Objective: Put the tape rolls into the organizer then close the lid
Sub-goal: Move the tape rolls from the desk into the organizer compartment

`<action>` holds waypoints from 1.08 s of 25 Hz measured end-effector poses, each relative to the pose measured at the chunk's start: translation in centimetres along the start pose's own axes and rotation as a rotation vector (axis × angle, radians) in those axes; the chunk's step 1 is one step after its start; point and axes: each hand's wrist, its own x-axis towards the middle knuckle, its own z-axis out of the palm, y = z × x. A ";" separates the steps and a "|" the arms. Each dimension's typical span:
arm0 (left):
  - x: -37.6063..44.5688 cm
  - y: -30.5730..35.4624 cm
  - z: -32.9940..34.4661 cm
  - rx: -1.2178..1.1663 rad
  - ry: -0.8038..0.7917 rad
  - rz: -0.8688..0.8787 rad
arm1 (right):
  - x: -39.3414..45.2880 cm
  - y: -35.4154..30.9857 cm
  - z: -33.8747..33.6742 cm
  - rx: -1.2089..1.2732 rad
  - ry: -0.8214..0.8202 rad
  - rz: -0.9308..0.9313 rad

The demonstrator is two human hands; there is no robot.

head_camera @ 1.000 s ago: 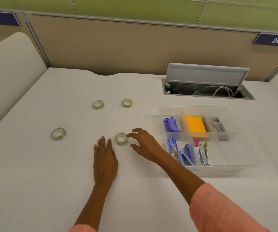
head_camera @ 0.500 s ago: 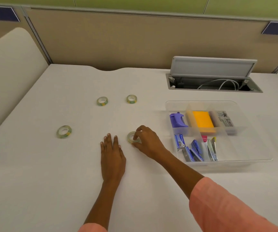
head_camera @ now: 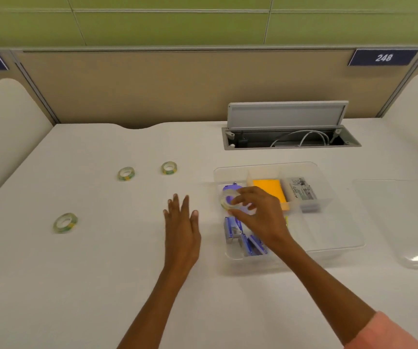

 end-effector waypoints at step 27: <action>-0.2 5.8 8.1 0.136 -0.169 -0.039 | -1.6 15.4 -9.8 -0.294 -0.162 0.326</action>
